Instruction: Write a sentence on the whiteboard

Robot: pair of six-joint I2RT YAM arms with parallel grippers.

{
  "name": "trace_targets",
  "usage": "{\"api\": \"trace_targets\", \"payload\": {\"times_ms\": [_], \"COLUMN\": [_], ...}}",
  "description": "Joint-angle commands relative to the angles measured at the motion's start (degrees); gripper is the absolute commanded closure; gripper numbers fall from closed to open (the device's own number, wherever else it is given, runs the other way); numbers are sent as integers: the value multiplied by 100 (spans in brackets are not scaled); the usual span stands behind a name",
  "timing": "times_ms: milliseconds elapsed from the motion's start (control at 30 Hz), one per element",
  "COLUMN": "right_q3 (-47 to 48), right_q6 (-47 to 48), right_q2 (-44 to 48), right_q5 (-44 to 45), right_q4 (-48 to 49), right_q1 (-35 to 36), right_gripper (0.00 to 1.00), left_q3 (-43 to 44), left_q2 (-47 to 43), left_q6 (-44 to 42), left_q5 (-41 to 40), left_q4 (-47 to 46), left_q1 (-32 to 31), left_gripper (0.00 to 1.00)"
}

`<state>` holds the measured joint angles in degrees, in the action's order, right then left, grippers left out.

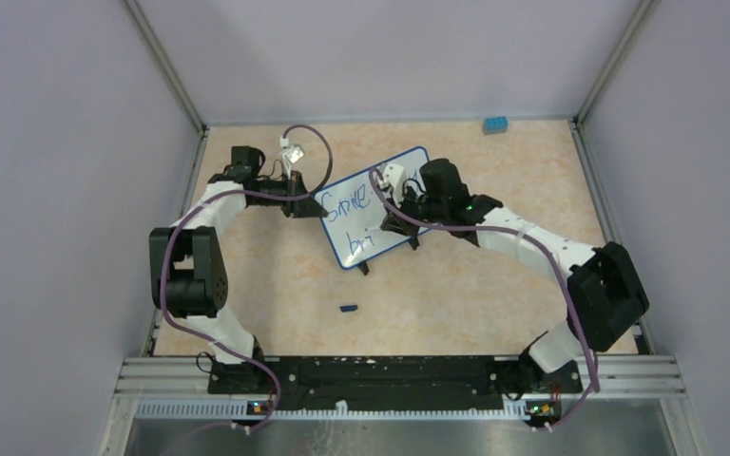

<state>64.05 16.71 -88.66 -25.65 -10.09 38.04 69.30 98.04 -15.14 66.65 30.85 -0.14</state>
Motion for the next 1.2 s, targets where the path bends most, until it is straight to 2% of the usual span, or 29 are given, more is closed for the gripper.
{"api": "trace_targets", "payload": {"times_ms": [0,433,1167], "right_q3": [-133,-372,12], "right_q6": [-85,-2,-31], "right_q2": [340,256,-219], "right_q5": [-225,-145,299], "right_q4": [37,304,387], "right_q1": [-200,-368,-359], "right_gripper": [100,100,100], "left_q3": [85,58,36], "left_q2": [28,-17,-20], "left_q6": [-217,-244,-244], "left_q5": [-66,-76,-61], "left_q4": [71,66,54], "left_q1": [-56,-58,-61], "left_gripper": [100,100,100]}}
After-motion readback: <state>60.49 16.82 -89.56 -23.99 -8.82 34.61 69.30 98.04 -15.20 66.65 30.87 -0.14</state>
